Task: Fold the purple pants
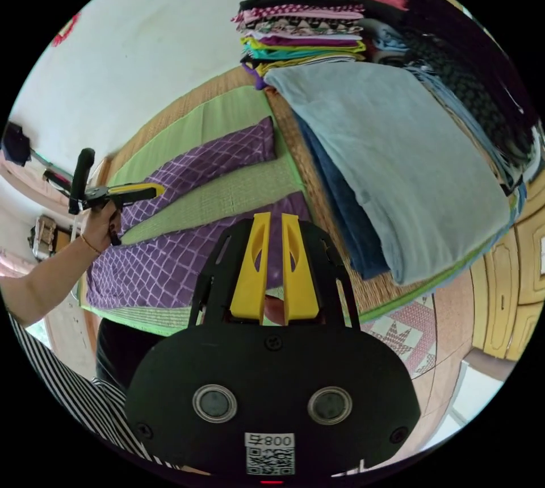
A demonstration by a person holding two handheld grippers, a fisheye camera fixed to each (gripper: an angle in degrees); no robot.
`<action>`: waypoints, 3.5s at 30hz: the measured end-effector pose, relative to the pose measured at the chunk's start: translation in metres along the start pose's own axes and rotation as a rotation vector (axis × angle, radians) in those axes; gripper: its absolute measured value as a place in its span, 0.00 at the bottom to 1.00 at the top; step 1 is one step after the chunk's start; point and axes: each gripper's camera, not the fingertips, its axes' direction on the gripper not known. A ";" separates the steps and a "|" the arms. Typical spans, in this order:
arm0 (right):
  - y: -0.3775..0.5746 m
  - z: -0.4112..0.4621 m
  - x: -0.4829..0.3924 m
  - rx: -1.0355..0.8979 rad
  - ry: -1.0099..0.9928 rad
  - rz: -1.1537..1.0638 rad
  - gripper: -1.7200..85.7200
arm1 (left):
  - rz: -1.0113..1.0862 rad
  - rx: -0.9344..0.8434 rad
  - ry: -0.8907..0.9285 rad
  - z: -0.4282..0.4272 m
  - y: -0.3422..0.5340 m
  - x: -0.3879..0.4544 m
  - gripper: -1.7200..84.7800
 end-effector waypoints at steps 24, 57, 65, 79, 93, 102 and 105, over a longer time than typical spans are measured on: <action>-0.116 -0.092 -0.037 0.007 -0.064 0.043 0.02 | -0.253 0.045 0.005 -0.047 0.234 -0.148 0.02; -0.363 -0.274 -0.431 -0.275 -0.239 -0.566 0.03 | -0.627 0.365 0.110 -0.176 0.655 -0.453 0.06; -0.465 -0.295 -0.582 -0.277 -0.183 -0.791 0.08 | -0.575 0.245 -0.057 -0.210 0.659 -0.543 0.10; -0.546 -0.340 -0.718 -0.366 0.046 -1.039 0.11 | -0.424 -0.059 -0.219 -0.205 0.645 -0.617 0.13; -0.567 -0.445 -0.748 -0.386 0.028 -1.046 0.03 | -0.395 -0.049 -0.269 -0.209 0.691 -0.607 0.05; -0.566 -0.558 -0.735 -0.309 -0.077 -0.964 0.02 | -0.360 0.078 -0.310 -0.249 0.749 -0.570 0.05; -0.550 -0.601 -0.727 -0.273 -0.111 -0.954 0.02 | -0.347 0.118 -0.311 -0.259 0.776 -0.552 0.04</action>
